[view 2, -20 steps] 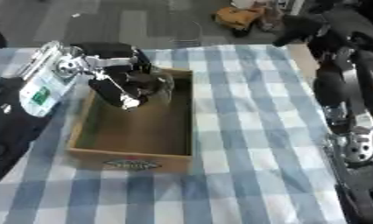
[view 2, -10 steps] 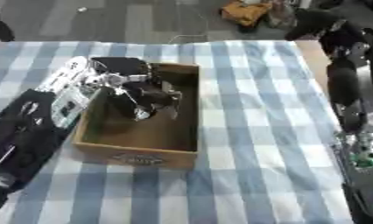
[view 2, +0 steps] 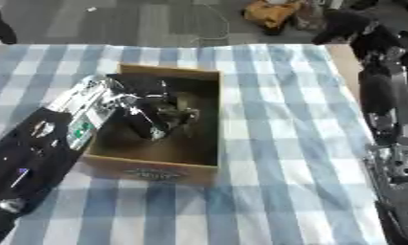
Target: Pick up objects on the table and place them in the box.
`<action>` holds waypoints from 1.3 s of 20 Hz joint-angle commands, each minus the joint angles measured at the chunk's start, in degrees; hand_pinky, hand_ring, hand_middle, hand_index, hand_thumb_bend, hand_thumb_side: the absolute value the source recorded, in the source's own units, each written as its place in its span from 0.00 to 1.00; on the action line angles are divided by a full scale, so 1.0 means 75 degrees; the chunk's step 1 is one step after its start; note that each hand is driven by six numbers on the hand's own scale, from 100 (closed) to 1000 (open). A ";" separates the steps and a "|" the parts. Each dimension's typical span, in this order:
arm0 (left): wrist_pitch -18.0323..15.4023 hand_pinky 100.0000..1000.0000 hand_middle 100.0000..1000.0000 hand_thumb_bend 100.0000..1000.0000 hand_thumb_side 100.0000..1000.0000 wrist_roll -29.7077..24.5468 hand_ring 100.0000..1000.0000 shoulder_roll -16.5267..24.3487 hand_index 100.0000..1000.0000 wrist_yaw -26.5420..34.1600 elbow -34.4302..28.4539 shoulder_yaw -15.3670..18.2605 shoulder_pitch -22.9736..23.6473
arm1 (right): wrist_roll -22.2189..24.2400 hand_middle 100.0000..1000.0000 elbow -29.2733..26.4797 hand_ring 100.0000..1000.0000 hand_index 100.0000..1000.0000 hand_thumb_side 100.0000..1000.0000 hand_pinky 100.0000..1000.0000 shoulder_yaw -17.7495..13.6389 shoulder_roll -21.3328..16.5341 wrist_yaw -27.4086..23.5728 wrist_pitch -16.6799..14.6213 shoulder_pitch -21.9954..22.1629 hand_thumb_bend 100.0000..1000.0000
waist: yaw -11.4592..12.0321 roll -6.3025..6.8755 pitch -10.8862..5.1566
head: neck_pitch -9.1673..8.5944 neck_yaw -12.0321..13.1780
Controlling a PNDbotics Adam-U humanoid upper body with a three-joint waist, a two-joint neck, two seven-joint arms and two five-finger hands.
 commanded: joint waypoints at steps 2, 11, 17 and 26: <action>-0.0083 0.69 0.73 0.74 0.47 -0.0071 0.74 0.0015 0.83 -0.0389 -0.0171 -0.0005 -0.0131 | -0.0022 0.51 -0.0068 0.85 0.77 1.00 0.84 -0.0055 -0.0117 -0.0038 0.0009 -0.0076 0.72 | 0.0004 -0.0028 -0.0135 | -0.0053 0.0001; -0.0021 0.70 0.76 0.82 0.43 0.0258 0.77 0.0108 0.87 -0.0479 -0.0749 0.0122 -0.0213 | -0.0026 0.51 -0.0068 0.85 0.77 1.00 0.84 -0.0047 -0.0102 -0.0039 0.0034 -0.0066 0.72 | 0.0011 -0.0038 -0.0136 | -0.0095 -0.0013; 0.0285 0.66 0.72 0.70 0.23 0.0461 0.74 0.0461 0.85 0.0747 -0.1412 0.0548 -0.0360 | -0.0057 0.51 -0.0068 0.85 0.77 1.00 0.84 -0.0065 -0.0112 -0.0039 0.0035 -0.0061 0.72 | 0.0029 -0.0022 -0.0143 | -0.0048 -0.0071; 0.1022 0.65 0.71 0.54 0.06 0.0603 0.72 0.1114 0.85 0.3456 -0.2424 0.1015 -0.0554 | -0.0097 0.51 -0.0068 0.85 0.77 1.00 0.84 -0.0077 -0.0132 -0.0037 0.0018 -0.0095 0.73 | 0.0073 -0.0041 -0.0127 | -0.0025 -0.0117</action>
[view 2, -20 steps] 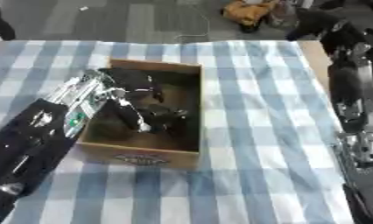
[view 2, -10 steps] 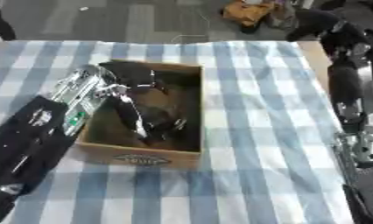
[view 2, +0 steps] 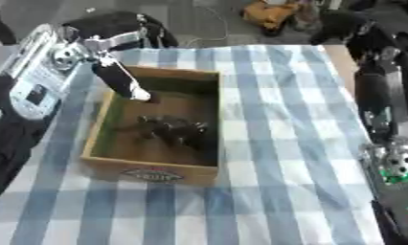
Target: Pick up objects on the table and place them in the box.
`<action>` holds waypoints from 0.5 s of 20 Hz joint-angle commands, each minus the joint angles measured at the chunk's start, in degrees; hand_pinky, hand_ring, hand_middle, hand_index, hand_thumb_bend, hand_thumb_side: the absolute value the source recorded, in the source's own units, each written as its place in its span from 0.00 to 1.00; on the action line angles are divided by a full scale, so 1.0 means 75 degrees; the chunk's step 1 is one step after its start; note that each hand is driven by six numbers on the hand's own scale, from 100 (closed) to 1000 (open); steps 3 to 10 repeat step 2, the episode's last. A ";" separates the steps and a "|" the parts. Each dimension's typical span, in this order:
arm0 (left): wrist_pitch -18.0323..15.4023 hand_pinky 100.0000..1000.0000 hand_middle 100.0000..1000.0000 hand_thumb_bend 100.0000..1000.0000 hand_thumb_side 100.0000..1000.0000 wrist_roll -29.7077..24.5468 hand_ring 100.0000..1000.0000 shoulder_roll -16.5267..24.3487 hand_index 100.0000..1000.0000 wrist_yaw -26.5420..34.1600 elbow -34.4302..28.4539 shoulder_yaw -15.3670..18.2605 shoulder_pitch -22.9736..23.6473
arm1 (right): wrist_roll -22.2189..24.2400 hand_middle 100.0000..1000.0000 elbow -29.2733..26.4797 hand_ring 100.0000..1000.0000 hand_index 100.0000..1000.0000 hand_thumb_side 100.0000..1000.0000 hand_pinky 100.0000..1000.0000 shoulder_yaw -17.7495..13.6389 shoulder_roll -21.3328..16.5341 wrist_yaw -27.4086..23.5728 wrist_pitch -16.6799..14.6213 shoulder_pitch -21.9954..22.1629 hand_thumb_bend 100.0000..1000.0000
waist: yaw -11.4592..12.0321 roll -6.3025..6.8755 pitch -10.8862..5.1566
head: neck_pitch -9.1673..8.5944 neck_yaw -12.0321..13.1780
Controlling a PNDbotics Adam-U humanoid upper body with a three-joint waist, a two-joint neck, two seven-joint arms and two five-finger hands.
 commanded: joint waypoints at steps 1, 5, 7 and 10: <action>0.0224 0.65 0.70 0.50 0.04 0.0120 0.72 0.0301 0.85 0.0669 -0.0460 0.0215 -0.0219 | -0.0050 0.51 -0.0068 0.85 0.77 1.00 0.84 -0.0077 -0.0137 -0.0034 -0.0025 -0.0109 0.73 | 0.0017 -0.0023 -0.0124 | 0.0011 -0.0017; 0.0282 0.65 0.70 0.48 0.02 0.0191 0.72 0.0344 0.85 0.0835 -0.0566 0.0256 -0.0207 | -0.0057 0.51 -0.0068 0.85 0.77 1.00 0.84 -0.0079 -0.0140 -0.0035 -0.0034 -0.0116 0.73 | 0.0022 -0.0026 -0.0122 | 0.0027 -0.0011; 0.0282 0.65 0.70 0.48 0.02 0.0191 0.72 0.0344 0.85 0.0835 -0.0566 0.0256 -0.0207 | -0.0057 0.51 -0.0068 0.85 0.77 1.00 0.84 -0.0079 -0.0140 -0.0035 -0.0034 -0.0116 0.73 | 0.0022 -0.0026 -0.0122 | 0.0027 -0.0011; 0.0282 0.65 0.70 0.48 0.02 0.0191 0.72 0.0344 0.85 0.0835 -0.0566 0.0256 -0.0207 | -0.0057 0.51 -0.0068 0.85 0.77 1.00 0.84 -0.0079 -0.0140 -0.0035 -0.0034 -0.0116 0.73 | 0.0022 -0.0026 -0.0122 | 0.0027 -0.0011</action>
